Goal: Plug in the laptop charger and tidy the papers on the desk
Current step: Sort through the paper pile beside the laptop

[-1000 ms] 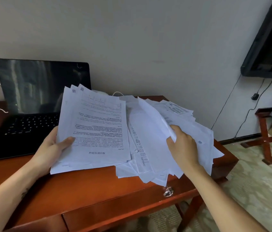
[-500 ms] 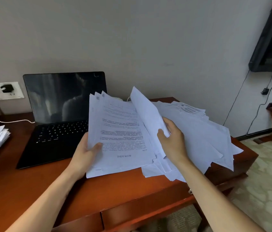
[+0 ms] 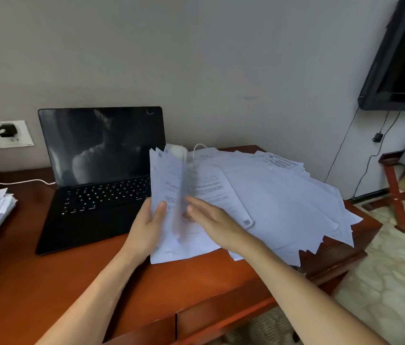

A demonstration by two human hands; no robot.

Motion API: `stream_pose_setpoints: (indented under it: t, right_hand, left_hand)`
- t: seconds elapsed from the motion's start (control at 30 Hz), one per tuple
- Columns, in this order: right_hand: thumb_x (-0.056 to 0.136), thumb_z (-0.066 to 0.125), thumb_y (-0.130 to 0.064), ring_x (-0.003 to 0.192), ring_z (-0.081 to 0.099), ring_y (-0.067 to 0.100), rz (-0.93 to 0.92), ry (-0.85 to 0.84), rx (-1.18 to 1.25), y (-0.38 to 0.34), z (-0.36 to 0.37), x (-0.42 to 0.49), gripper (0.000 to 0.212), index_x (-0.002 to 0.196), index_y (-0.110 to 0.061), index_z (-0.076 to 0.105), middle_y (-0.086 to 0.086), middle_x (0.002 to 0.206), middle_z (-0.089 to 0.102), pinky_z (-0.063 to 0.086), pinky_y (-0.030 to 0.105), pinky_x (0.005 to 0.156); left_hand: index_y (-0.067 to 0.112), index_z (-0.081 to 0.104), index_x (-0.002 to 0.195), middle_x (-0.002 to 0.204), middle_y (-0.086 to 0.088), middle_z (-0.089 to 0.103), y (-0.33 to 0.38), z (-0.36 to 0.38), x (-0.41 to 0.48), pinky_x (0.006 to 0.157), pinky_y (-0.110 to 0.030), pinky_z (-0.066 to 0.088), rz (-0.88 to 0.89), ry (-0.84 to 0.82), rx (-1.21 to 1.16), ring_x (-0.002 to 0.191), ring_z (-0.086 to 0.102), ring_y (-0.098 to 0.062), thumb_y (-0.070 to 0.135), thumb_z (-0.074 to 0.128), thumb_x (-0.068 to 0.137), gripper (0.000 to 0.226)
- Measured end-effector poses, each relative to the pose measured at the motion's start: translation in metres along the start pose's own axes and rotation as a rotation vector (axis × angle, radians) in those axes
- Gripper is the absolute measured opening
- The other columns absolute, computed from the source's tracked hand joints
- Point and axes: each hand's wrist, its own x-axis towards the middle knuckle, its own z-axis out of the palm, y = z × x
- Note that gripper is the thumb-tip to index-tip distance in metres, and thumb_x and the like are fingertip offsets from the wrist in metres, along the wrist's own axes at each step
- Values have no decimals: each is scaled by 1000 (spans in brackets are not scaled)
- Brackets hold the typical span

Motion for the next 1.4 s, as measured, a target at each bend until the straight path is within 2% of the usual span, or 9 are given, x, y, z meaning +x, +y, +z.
stream_pose_setpoints:
  t: [0.13,0.23,0.33,0.47,0.63,0.93,1.07,1.27,1.4]
  right_hand:
    - [102,39,-60,129,49,-9,21,-4,-70,10,-3,-6,46,144,-45,48,-20,137,60,35,26,113]
    - [102,51,-32,126,52,-2,-89,293,-307,25,-15,-15,36,136,-32,60,-16,132,62,40,29,111]
    - [95,44,-30,128,48,16,-92,566,-765,44,-33,-26,44,134,-19,61,-4,132,62,36,36,112]
    - [99,40,-39,139,37,20,44,489,-878,63,-31,-36,51,143,-16,53,0,148,51,24,37,119]
    - [98,40,-33,144,33,14,-49,396,-807,64,-28,-39,47,142,-22,54,-8,151,48,21,30,122]
    - [92,43,-20,124,54,16,-86,608,-792,61,-28,-42,43,131,-15,62,-2,130,64,37,32,113]
    - [85,37,-32,126,52,28,126,827,-991,65,-30,-44,53,126,-12,64,6,128,64,33,49,114]
    - [84,26,-83,154,6,34,464,492,-938,65,-32,-41,96,159,-23,22,10,166,16,3,58,121]
    - [94,34,-72,146,31,26,369,568,-1026,63,-45,-52,78,153,-22,36,3,159,37,26,48,116]
  left_hand:
    - [31,60,136,132,11,69,2,-2,4,111,-39,46,-50,-17,1,124,63,-5,72,33,101,61]
    - [41,54,146,143,18,62,1,-9,10,120,-41,37,-157,-104,-79,136,55,-7,88,30,90,77]
    - [33,61,141,136,12,68,8,-10,8,115,-48,44,-188,-143,-69,128,64,-15,66,52,100,53]
    - [28,65,125,119,7,77,18,-5,2,98,-43,57,-172,-199,-33,108,75,-17,10,49,108,30]
    - [26,60,134,124,4,75,10,-10,10,100,-47,54,-330,-113,-130,110,74,-21,34,47,109,29]
    - [26,53,132,122,3,70,15,-14,23,93,-43,56,-271,-90,108,115,67,-22,0,47,106,37]
    - [26,53,137,124,4,70,17,-16,31,91,-41,57,-168,73,8,112,69,-20,3,48,106,39]
    - [31,52,131,127,7,66,7,-24,22,103,-44,52,-47,249,2,119,64,-17,2,48,104,40]
    - [31,52,129,125,9,66,6,-29,23,103,-45,51,-53,293,-31,120,63,-20,1,48,103,40]
